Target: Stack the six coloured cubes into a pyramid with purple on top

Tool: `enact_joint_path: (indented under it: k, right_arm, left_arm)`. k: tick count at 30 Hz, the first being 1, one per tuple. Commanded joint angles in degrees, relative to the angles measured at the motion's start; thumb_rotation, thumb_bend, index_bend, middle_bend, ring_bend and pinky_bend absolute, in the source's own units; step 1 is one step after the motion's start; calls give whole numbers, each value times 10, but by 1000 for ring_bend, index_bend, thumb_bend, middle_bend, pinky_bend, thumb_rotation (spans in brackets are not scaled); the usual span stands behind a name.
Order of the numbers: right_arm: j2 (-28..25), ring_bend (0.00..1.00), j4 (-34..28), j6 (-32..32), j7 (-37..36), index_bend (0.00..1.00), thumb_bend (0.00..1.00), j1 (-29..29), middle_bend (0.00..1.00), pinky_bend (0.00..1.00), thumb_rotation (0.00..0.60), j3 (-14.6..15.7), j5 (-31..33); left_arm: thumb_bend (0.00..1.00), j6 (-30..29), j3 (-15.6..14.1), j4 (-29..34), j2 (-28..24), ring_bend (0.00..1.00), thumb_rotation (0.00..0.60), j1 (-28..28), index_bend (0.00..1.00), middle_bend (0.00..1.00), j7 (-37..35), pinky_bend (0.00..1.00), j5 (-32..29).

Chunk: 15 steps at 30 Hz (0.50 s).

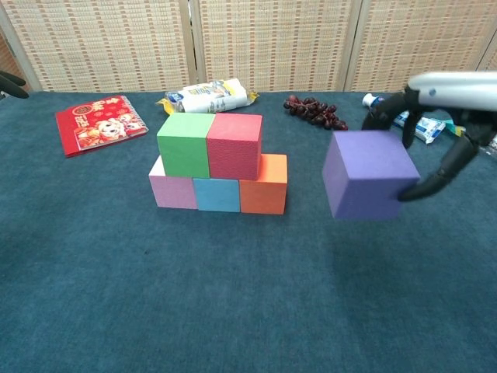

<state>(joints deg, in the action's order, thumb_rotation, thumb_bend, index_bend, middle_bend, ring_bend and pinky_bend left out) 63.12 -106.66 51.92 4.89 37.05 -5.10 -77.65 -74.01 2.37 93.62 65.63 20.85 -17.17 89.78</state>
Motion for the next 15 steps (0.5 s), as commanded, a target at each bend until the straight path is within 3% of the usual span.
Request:
enact_joint_path:
  k: [1, 5, 8, 15]
  right_arm:
    - [-28, 356, -36, -48, -23, 488, 174, 50, 407, 475, 600, -55, 60]
    - [-30, 356, -39, -102, -27, 490, 176, 112, 408, 471, 600, -103, 141]
    - [-19, 356, -25, -133, -8, 490, 175, 162, 408, 470, 600, -121, 207]
    - [39, 356, 38, -141, 55, 492, 175, 269, 408, 464, 600, -122, 367]
  left_arm:
    - [317, 0, -1, 3, 0, 0, 600, 1, 193, 61, 4, 126, 2]
    - [317, 4, -1, 7, -1, 0, 600, 3, 192, 61, 13, 126, 3]
    - [317, 5, -1, 9, -2, 0, 600, 4, 191, 61, 17, 126, 2]
    - [317, 3, -1, 12, -5, 0, 600, 2, 191, 61, 18, 126, -2]
